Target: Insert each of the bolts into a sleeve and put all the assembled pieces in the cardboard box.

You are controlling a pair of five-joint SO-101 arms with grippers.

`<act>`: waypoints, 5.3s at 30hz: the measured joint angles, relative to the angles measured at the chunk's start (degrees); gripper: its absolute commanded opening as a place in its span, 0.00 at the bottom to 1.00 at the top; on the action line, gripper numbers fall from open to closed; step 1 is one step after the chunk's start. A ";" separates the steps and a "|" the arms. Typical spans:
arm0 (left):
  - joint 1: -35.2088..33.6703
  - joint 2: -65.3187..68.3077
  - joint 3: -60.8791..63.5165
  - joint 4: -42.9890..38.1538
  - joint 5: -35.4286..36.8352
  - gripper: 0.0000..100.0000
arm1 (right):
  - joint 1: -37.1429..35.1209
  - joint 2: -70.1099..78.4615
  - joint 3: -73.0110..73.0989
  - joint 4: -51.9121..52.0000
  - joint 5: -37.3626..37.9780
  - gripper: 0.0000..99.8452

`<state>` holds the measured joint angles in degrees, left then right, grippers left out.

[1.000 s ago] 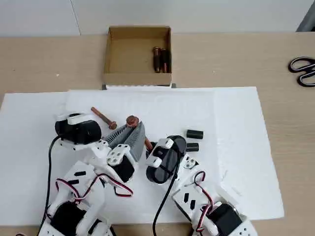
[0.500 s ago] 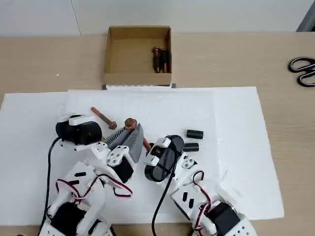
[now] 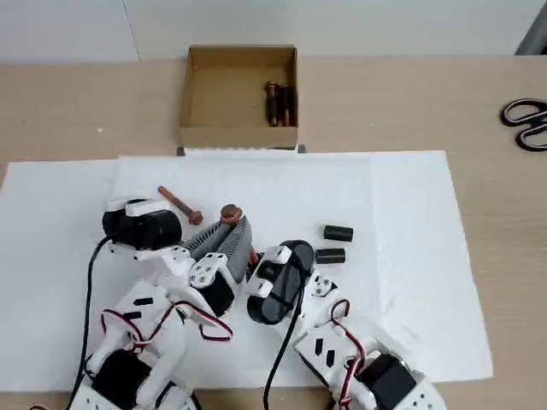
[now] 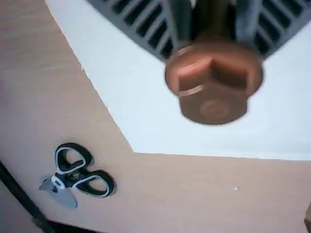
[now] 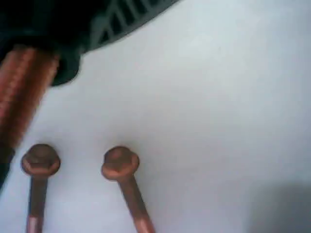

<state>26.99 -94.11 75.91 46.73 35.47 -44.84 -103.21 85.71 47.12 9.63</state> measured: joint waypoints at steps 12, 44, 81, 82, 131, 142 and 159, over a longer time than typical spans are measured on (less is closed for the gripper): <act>5.54 -0.09 -1.93 13.36 -4.75 0.01 | -0.09 0.00 0.00 0.00 0.00 0.00; -13.89 0.26 -8.70 19.96 -35.96 0.01 | 13.36 0.00 -0.18 0.00 0.09 0.00; -29.54 0.35 20.40 -5.54 -36.92 0.01 | 27.60 57.67 -39.30 -6.95 -3.16 0.00; -29.54 0.35 20.40 -5.54 -36.92 0.01 | 27.60 61.63 -42.81 -6.95 -3.16 0.00; -29.54 0.35 20.40 -5.54 -36.92 0.01 | 21.36 150.68 -145.41 16.44 -0.35 0.19; -29.54 0.35 20.40 -5.54 -36.92 0.01 | 22.51 150.59 -161.05 41.76 -0.26 0.19; -29.63 0.35 20.40 -5.54 -36.92 0.01 | 23.47 138.02 -149.01 51.60 -0.26 0.19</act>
<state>-2.64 -93.76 96.31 41.19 -1.45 -21.36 34.81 -63.30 98.73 9.36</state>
